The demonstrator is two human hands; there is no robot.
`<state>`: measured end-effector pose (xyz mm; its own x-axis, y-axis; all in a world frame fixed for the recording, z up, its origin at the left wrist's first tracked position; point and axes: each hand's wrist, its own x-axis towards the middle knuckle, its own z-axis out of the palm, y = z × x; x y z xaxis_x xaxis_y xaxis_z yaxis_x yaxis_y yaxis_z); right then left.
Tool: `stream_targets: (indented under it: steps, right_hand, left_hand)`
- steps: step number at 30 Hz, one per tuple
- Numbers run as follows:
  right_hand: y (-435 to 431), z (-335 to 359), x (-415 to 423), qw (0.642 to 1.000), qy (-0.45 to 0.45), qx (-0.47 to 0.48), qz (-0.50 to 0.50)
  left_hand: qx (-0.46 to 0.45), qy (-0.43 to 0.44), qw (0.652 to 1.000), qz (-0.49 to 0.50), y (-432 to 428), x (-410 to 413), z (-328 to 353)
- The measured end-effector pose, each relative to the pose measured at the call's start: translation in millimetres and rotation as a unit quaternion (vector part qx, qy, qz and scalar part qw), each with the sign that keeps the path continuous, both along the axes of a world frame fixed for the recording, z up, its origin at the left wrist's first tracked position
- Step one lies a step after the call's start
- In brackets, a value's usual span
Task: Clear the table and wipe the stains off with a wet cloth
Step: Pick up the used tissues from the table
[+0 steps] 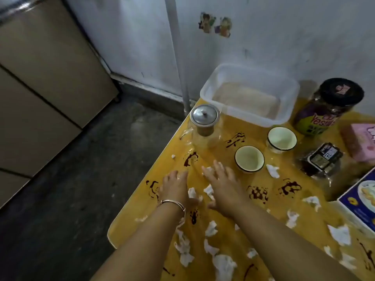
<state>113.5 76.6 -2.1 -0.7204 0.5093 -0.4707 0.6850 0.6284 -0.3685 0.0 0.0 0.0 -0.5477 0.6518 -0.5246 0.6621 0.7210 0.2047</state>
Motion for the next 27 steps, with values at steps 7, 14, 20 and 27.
stream_targets:
  steps: [7,14,20,27]
  right_hand:
    - [14,-24,-15,0.997,-0.028,0.059,0.029]
    - [15,-42,-27,0.993,0.082,0.085,-0.008]
    - [21,-48,-33,0.991,0.113,0.073,-0.023]
    - [24,-47,-29,0.985,0.151,0.069,-0.052]
  left_hand:
    - [0.003,0.041,0.999,-0.03,4,-8,-28]
    - [0.099,0.025,0.994,0.038,12,-26,-37]
    - [0.181,0.054,0.975,0.113,30,-45,-39]
    - [0.119,0.077,0.983,0.12,48,-59,-47]
